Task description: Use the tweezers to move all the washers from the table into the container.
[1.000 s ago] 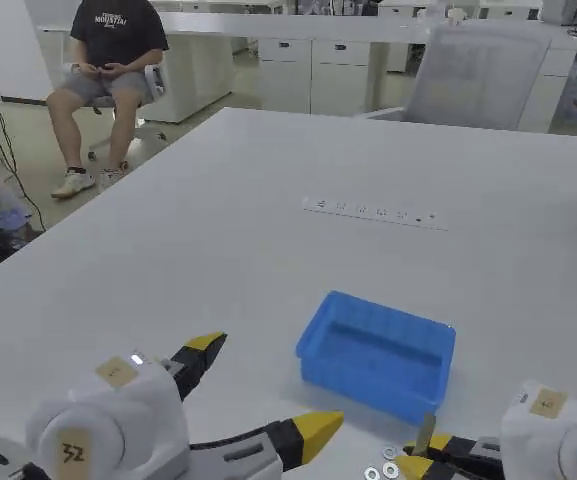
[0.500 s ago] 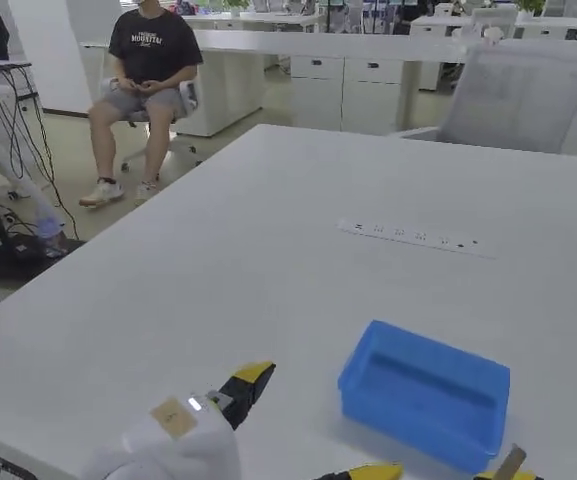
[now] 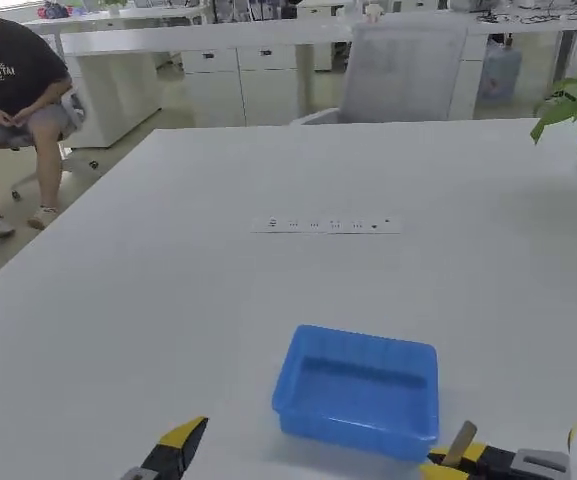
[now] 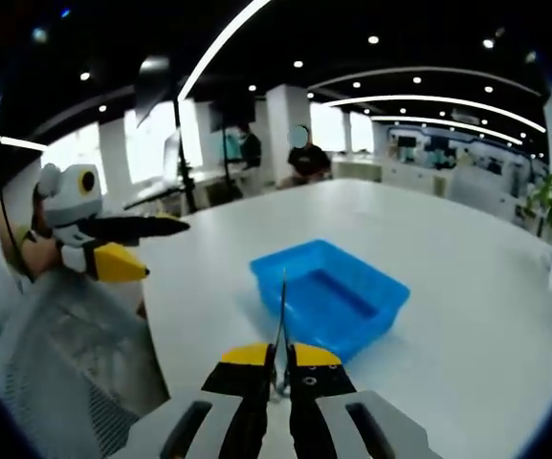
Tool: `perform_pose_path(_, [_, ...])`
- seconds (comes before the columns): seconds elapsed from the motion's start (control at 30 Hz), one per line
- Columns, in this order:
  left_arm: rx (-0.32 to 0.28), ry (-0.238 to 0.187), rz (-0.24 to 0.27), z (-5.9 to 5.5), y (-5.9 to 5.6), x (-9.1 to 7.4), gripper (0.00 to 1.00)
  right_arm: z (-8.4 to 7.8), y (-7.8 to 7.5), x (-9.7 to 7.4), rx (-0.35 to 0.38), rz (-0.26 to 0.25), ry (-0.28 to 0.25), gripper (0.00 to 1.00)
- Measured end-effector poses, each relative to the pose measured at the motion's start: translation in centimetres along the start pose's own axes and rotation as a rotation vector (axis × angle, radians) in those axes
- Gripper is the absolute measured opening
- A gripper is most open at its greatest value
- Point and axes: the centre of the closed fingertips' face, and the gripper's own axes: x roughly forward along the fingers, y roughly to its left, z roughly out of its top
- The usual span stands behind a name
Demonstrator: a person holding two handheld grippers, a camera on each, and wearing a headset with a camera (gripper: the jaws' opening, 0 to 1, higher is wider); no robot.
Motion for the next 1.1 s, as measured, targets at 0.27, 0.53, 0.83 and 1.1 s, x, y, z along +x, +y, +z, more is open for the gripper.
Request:
perform_pose_path(0.27, [-0.007, -0.005, 0.019, 0.0, 0.6, -0.3, 0.83, 0.7, -0.1, -0.5, 0.018, -0.030, -0.014, 0.03])
perform_pose_path(0.53, [0.001, -0.019, 0.030, 0.3, 0.6, -0.4, 0.87, 4.1, -1.0, -1.1, -0.004, -0.060, -0.060, 0.03])
perform_pose_path(0.83, [-0.003, -0.006, 0.047, 0.2, 0.7, -0.5, 0.84, 5.7, -2.1, -0.2, -0.016, -0.059, -0.073, 0.03])
perform_pose_path(1.1, [0.006, 0.014, 0.043, -0.2, 0.7, -0.4, 0.83, 7.3, -2.5, 1.4, -0.028, -0.038, -0.091, 0.03])
